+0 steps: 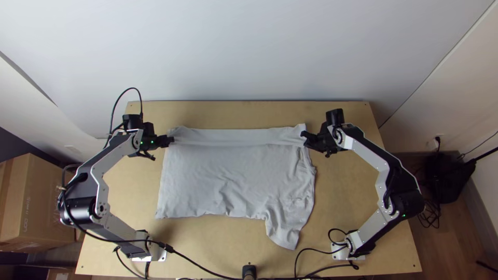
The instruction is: Fold the t-shirt
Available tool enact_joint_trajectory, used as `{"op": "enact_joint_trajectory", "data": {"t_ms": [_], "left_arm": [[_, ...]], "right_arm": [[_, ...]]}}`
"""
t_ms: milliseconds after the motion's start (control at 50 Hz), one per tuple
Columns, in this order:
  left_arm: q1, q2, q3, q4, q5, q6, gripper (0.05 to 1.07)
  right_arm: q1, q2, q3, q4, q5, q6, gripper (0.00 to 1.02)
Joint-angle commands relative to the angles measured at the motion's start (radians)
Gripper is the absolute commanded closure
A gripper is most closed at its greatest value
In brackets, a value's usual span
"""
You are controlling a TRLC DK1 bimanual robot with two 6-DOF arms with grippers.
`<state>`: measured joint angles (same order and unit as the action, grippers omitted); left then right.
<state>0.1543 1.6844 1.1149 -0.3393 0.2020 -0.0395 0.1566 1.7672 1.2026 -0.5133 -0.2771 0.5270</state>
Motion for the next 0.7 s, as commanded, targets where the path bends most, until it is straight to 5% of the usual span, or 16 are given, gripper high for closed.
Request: {"op": "enact_joint_trajectory", "data": {"t_ms": [0,160,340,680], "left_arm": [[0.002,-0.1,-0.047,0.011,0.007,0.041,0.12],[0.027,-0.236,-0.082,-0.009,0.008,0.056,0.1],[0.041,-0.397,-0.07,-0.132,0.01,0.086,0.1],[0.034,-0.578,-0.032,-0.293,0.017,0.125,0.1]], "right_arm": [[-0.014,-0.094,-0.057,-0.001,0.009,0.011,0.15],[-0.037,-0.264,-0.133,-0.036,0.01,0.013,0.09],[-0.034,-0.413,-0.15,-0.286,0.009,0.053,0.04],[0.113,-0.545,-0.367,-0.636,0.004,0.071,0.1]]}}
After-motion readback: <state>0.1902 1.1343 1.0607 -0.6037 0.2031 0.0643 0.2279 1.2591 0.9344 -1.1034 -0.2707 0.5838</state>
